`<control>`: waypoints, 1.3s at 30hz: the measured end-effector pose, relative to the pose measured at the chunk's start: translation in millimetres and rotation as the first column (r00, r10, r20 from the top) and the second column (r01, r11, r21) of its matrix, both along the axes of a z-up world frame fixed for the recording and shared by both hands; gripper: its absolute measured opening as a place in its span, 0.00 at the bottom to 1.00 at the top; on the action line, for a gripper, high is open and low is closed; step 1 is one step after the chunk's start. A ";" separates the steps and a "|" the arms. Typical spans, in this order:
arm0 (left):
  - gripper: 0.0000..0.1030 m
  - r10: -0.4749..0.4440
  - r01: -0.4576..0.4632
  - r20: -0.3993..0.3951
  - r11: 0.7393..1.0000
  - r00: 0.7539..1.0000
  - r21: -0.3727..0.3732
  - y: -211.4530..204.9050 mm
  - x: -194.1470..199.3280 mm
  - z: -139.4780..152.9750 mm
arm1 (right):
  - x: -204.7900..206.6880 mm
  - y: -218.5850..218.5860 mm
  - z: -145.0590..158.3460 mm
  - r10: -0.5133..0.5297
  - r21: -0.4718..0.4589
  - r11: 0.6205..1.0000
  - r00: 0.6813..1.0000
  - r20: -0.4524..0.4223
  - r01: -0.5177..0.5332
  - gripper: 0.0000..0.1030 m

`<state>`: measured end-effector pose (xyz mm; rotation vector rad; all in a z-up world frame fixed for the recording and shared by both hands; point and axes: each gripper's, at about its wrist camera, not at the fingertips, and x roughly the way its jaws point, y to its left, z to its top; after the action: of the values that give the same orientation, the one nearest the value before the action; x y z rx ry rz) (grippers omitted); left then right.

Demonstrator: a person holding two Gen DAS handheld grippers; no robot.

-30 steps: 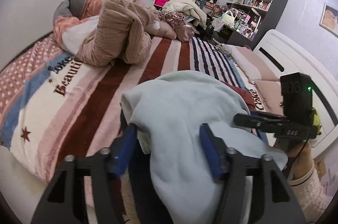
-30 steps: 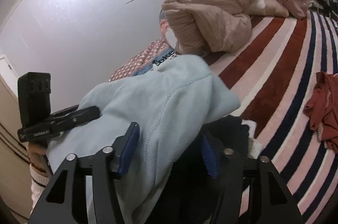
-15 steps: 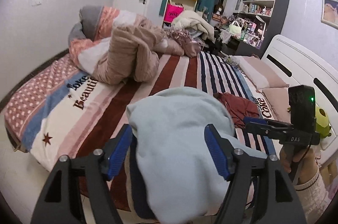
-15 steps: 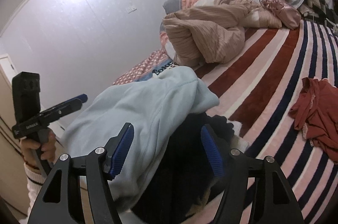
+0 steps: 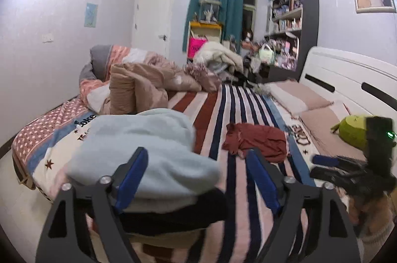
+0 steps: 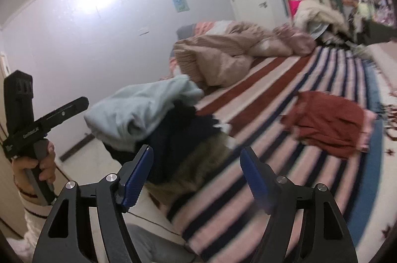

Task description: Fold small clothes

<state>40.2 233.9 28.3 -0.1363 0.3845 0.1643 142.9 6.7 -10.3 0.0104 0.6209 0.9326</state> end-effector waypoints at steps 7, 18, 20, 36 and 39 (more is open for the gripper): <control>0.99 0.037 -0.041 0.091 0.998 0.995 0.044 -90.5 -3.2 -32.4 | -48.5 -94.8 -5.8 -0.162 -0.033 0.985 0.975 0.154 0.169 0.93; 0.99 0.031 -0.045 0.125 0.993 0.992 0.112 -178.3 2.1 -55.4 | -97.2 -186.1 -18.6 -0.362 -0.017 0.922 0.875 0.321 0.387 1.00; 0.99 0.011 -0.024 0.116 0.994 0.993 0.109 -185.8 5.2 -57.5 | -100.8 -194.1 -19.5 -0.381 -0.008 0.914 0.863 0.332 0.406 1.00; 0.99 -0.039 0.022 0.116 0.990 0.992 0.140 -207.7 13.5 -60.0 | -108.4 -220.8 -17.3 -0.427 0.033 0.895 0.835 0.347 0.444 1.00; 0.99 -0.038 0.021 0.118 0.990 0.992 0.137 -207.4 12.2 -60.4 | -107.6 -220.5 -16.1 -0.424 0.035 0.897 0.838 0.344 0.440 1.00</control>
<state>52.4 26.5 -32.1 -0.0067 0.2536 0.1514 35.3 -213.8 -26.4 -0.0507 0.2909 0.4595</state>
